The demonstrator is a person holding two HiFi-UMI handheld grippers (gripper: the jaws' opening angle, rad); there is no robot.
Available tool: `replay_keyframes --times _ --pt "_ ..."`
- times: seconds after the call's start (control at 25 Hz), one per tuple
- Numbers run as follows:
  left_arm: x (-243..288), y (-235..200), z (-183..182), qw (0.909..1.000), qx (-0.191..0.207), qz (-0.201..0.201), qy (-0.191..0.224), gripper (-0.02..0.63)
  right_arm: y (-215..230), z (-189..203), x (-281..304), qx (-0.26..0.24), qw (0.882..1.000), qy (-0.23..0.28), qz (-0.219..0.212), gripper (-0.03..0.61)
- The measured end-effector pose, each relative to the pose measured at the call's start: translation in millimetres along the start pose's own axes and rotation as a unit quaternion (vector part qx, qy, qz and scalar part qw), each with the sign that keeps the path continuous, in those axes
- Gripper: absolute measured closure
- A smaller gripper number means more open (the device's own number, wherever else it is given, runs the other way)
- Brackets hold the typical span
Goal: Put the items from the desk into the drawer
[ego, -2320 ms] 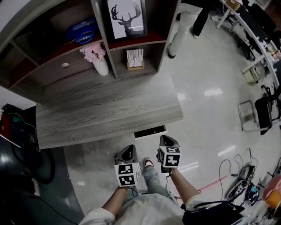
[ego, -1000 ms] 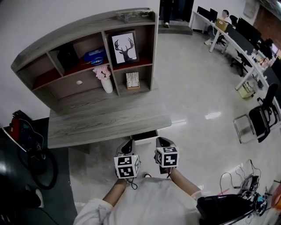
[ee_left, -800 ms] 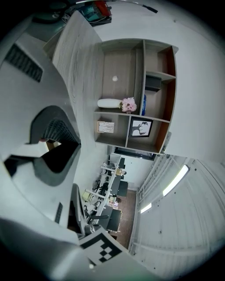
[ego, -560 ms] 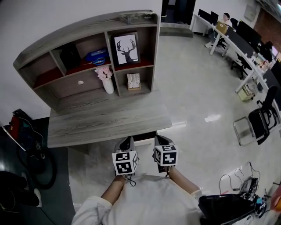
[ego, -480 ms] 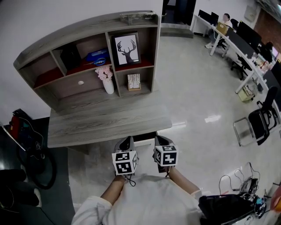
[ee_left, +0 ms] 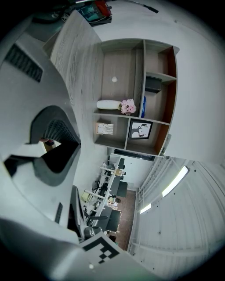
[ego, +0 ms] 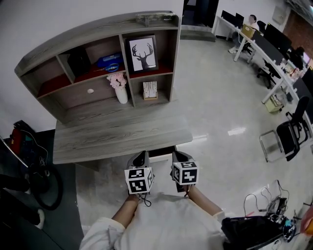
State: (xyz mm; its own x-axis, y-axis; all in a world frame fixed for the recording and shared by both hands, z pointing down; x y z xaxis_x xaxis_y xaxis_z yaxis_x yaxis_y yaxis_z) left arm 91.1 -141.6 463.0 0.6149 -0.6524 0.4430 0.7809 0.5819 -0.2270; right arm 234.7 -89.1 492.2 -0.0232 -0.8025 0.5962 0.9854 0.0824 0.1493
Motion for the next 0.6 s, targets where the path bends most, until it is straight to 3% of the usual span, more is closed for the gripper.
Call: replay_keyframes --times 0.6 --pt "0.3 -8.1 -2.6 1.0 0.002 0.009 -0.004 0.606 -5.0 -1.4 1.6 0.006 1.0 -0.001 0.011 0.58"
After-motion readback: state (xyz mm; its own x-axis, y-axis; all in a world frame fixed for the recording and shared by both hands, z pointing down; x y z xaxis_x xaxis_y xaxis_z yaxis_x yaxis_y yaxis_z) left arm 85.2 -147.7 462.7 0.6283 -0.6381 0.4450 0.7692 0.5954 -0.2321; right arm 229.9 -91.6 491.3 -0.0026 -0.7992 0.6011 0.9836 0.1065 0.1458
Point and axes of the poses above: the fingertips, and each gripper's own axes: x forward along the fingers, y to its right, z out of its underside, the point moved 3 cm from there along -x, backward along the fingers, and after that the axes turned 2 degrees about -x, right-handed, at the moved point
